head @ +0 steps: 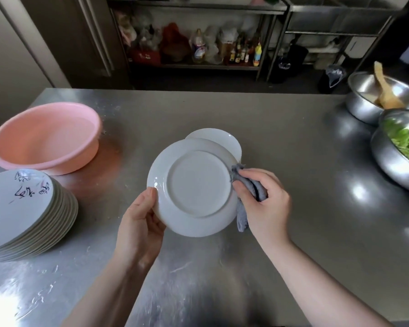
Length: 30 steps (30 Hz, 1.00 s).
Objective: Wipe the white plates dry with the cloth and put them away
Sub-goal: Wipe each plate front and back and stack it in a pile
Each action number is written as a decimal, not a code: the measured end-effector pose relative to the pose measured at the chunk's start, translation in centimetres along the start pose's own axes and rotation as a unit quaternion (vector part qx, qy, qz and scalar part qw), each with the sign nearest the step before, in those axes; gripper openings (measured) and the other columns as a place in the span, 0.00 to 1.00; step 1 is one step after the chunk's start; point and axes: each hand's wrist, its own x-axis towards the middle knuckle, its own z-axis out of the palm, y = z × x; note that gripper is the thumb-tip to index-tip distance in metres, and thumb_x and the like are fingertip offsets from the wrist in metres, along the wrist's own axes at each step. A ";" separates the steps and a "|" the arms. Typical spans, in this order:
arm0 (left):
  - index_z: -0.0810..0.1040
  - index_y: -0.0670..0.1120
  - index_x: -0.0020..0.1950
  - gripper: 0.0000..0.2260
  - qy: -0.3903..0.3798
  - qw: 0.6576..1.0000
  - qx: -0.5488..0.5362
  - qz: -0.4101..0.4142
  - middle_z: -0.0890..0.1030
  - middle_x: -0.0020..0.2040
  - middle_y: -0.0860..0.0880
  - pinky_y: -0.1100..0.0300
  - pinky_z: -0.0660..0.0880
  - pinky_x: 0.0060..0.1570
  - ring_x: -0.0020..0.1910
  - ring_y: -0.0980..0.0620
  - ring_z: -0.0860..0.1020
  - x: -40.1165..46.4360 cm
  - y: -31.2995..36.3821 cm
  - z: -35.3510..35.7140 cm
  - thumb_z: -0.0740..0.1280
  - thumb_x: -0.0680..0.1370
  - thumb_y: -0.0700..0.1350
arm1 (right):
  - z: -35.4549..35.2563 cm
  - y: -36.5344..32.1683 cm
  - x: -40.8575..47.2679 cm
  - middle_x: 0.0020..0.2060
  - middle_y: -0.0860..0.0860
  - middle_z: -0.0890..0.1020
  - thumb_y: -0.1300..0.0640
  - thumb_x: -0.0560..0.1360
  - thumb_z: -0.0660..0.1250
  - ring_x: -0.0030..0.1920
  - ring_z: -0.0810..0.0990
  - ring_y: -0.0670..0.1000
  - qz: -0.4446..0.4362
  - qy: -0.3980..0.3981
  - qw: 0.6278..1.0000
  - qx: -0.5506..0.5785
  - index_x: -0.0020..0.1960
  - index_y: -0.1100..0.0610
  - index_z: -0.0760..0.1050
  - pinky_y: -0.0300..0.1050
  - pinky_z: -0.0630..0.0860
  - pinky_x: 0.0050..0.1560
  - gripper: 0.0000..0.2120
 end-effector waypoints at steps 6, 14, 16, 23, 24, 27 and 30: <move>0.78 0.50 0.32 0.16 -0.037 0.997 0.068 0.013 0.75 0.30 0.54 0.68 0.71 0.27 0.28 0.58 0.71 -0.5 -0.5 -0.4 0.61 0.79 0.46 | 0.4 -0.2 -1.3 0.48 0.48 0.83 0.66 0.70 0.74 0.50 0.81 0.43 0.005 0.045 0.999 -0.029 0.48 0.58 0.83 0.31 0.72 0.53 0.08; 0.83 0.48 0.38 0.07 -0.100 0.983 0.147 0.050 0.80 0.34 0.51 0.68 0.71 0.29 0.30 0.57 0.74 -0.6 0.4 0.8 0.68 0.73 0.48 | 0.7 -1.0 -0.5 0.50 0.46 0.83 0.66 0.71 0.73 0.53 0.80 0.43 0.001 0.038 0.999 -0.012 0.50 0.58 0.83 0.35 0.73 0.57 0.09; 0.82 0.48 0.38 0.07 -0.101 0.983 0.149 0.041 0.80 0.35 0.50 0.67 0.70 0.29 0.31 0.56 0.74 -0.6 0.3 1.1 0.68 0.73 0.48 | 0.9 -1.3 -0.3 0.50 0.46 0.83 0.65 0.70 0.74 0.53 0.80 0.45 -0.067 -0.002 0.996 -0.051 0.50 0.57 0.84 0.35 0.72 0.58 0.10; 0.82 0.48 0.37 0.06 -0.093 0.987 0.134 0.003 0.80 0.34 0.50 0.66 0.72 0.29 0.31 0.55 0.75 -0.9 -0.7 1.8 0.68 0.72 0.48 | 0.9 -1.8 2.2 0.48 0.44 0.83 0.64 0.70 0.73 0.52 0.79 0.44 -0.037 -0.069 0.994 -0.082 0.48 0.54 0.84 0.32 0.72 0.56 0.09; 0.82 0.48 0.37 0.06 -0.092 0.987 0.132 -0.002 0.80 0.34 0.50 0.66 0.72 0.29 0.31 0.55 0.75 -0.9 -0.7 1.7 0.68 0.72 0.48 | 1.2 -2.1 1.9 0.49 0.44 0.83 0.64 0.70 0.74 0.52 0.78 0.43 -0.076 -0.084 0.988 -0.101 0.49 0.54 0.84 0.30 0.70 0.56 0.10; 0.83 0.48 0.38 0.07 -0.100 0.987 0.129 -0.008 0.81 0.35 0.50 0.67 0.72 0.30 0.31 0.56 0.76 -0.9 -0.6 1.5 0.68 0.72 0.48 | 1.5 -2.4 1.8 0.48 0.43 0.82 0.63 0.70 0.73 0.52 0.77 0.44 -0.167 -0.150 0.969 -0.107 0.49 0.55 0.84 0.32 0.70 0.57 0.09; 0.83 0.47 0.40 0.06 -0.108 0.982 0.155 0.016 0.82 0.37 0.48 0.65 0.74 0.32 0.34 0.54 0.77 -0.8 -0.5 1.6 0.69 0.72 0.48 | 1.1 -2.3 2.8 0.48 0.45 0.83 0.63 0.71 0.73 0.54 0.79 0.47 -0.086 -0.112 0.987 -0.083 0.49 0.55 0.84 0.34 0.71 0.57 0.08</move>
